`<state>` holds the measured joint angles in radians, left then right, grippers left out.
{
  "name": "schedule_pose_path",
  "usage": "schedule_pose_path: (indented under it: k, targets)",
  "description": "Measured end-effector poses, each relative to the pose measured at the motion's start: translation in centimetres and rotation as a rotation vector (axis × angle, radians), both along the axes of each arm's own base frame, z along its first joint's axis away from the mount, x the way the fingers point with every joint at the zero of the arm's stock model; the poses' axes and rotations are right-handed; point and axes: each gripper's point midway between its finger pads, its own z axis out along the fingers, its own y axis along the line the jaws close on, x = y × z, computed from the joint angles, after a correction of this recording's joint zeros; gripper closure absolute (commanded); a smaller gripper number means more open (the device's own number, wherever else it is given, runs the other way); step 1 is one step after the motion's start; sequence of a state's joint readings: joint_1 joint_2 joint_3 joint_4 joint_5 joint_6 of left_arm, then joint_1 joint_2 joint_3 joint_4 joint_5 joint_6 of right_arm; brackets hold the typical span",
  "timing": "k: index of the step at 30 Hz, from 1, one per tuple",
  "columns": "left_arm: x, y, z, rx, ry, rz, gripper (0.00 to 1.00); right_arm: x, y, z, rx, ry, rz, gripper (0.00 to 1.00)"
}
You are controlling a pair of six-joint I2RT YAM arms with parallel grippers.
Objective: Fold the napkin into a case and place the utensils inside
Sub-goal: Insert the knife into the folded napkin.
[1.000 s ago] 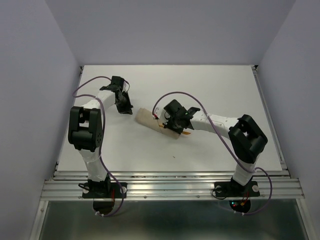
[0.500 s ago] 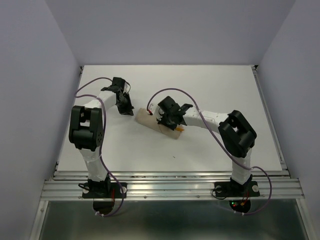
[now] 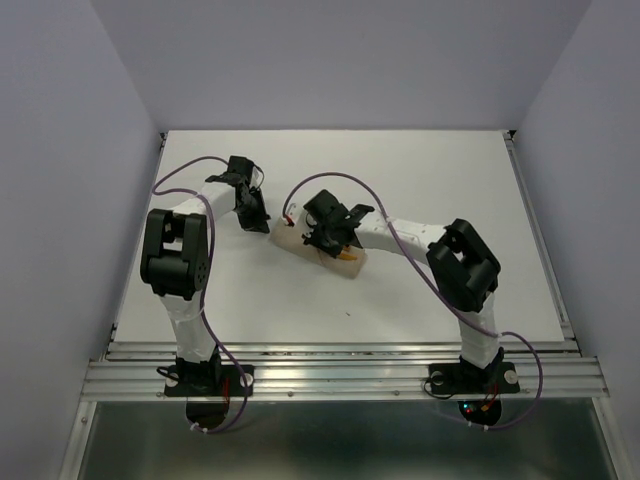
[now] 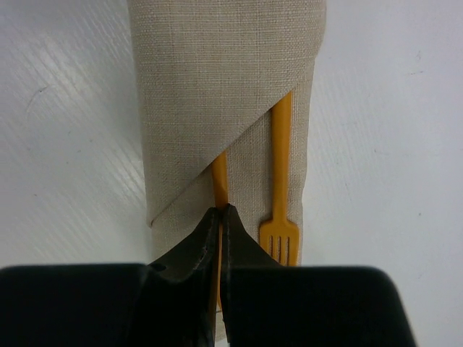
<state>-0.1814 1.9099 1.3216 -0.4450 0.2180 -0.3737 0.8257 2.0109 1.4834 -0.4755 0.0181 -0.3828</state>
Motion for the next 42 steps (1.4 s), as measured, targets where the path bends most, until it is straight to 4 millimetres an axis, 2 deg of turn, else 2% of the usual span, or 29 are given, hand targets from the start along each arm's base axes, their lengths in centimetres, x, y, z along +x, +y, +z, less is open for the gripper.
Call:
schedule_pose_path:
  k: [8,19,22,23,24,29,38,42]
  targets:
    - [-0.1,-0.1,-0.2,-0.002,0.006,-0.004,0.97,-0.1,0.6,0.3,0.004,0.012,-0.011,0.99]
    - [-0.1,-0.2,-0.2,-0.006,0.006,-0.006,0.97,-0.5,1.1,-1.1,-0.012,0.044,-0.021,0.99]
    - [-0.1,-0.2,-0.2,-0.006,0.006,-0.006,0.97,-0.6,1.2,-1.0,-0.011,0.046,-0.022,0.94]
    - [-0.1,-0.2,-0.2,-0.007,0.006,-0.006,0.97,-0.6,1.3,-0.9,-0.009,0.046,-0.025,0.91]
    - [-0.1,-0.2,-0.2,-0.007,0.006,-0.006,0.97,-0.5,1.3,-0.8,-0.005,0.046,-0.028,0.82]
    - [-0.1,-0.3,-0.2,-0.007,0.005,-0.010,0.97,-0.4,1.6,-0.5,0.004,0.044,-0.036,0.71]
    - [-0.1,-0.4,-0.2,-0.007,0.005,-0.014,0.97,-0.1,1.2,-0.4,-0.013,0.023,-0.060,0.64]
    - [-0.1,-0.4,-0.2,-0.007,0.005,-0.014,0.97,-0.1,0.9,0.1,-0.015,0.009,-0.075,0.57]
